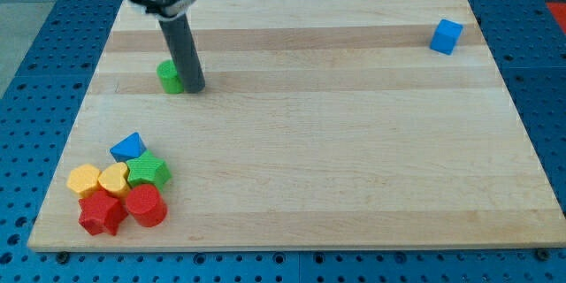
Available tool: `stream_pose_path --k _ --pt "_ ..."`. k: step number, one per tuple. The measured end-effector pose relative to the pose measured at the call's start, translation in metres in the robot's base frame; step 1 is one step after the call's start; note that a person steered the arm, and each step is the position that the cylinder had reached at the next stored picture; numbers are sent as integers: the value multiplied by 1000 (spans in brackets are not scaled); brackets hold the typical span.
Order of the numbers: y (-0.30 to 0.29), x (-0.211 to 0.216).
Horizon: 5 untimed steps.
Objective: Slide the green circle to the top left
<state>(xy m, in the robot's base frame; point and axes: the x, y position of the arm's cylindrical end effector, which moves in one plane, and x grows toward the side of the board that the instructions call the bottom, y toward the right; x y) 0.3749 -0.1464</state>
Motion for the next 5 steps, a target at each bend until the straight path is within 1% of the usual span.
stream_pose_path --k 1,2,3,4,5 --pt "0 -23" --pt "2 -8" --pt "-1 45" --pt "-30 48" --pt "-40 25"
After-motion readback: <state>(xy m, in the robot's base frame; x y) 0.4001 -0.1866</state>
